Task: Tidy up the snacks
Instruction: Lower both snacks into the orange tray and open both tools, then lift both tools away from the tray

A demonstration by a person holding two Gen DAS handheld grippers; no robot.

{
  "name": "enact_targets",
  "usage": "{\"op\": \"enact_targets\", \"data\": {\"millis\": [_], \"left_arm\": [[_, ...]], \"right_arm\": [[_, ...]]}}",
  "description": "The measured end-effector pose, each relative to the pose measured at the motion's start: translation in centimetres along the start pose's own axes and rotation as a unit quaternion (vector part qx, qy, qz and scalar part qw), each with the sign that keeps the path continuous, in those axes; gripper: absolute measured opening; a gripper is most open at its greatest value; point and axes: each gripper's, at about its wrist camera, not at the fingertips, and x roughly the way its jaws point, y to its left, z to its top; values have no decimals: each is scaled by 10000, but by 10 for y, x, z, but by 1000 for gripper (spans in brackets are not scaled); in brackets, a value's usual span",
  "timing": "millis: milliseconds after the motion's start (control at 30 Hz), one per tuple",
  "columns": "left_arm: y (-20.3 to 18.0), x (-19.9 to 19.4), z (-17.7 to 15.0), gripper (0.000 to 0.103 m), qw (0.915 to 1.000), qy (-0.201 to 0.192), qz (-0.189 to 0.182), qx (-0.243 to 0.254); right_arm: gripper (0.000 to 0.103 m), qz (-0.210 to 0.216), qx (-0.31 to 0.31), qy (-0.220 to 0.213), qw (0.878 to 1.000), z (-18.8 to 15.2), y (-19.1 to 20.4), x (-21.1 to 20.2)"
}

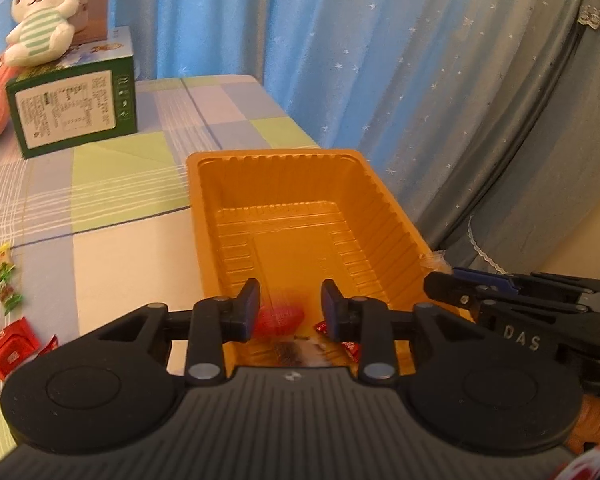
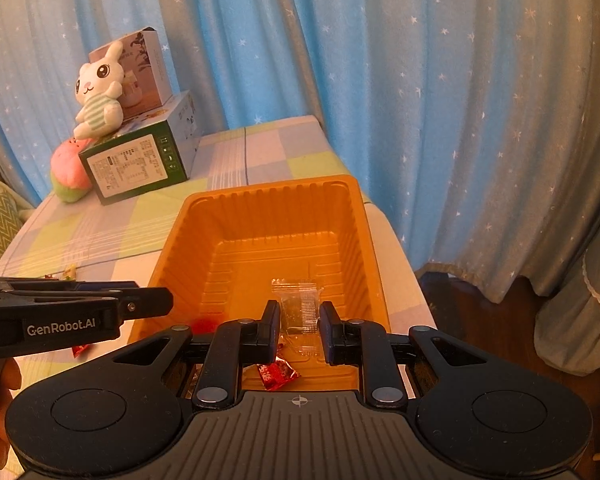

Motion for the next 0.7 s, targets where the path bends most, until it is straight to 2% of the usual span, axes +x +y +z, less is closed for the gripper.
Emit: {"op": "enact_targets", "data": {"millis": [433, 600, 633, 700], "left_arm": [[27, -34, -24, 36, 9986, -108, 110, -511], [33, -45, -29, 36, 9981, -162, 196, -558], [33, -48, -30, 36, 9981, -177, 211, -558], [34, -54, -32, 40, 9980, -206, 246, -537]], "right_arm": [[21, 214, 53, 36, 9998, 5, 8, 4], [23, 493, 75, 237, 9985, 11, 13, 14], [26, 527, 97, 248, 9983, 11, 14, 15], [52, 566, 141, 174, 9981, 10, 16, 11]]}}
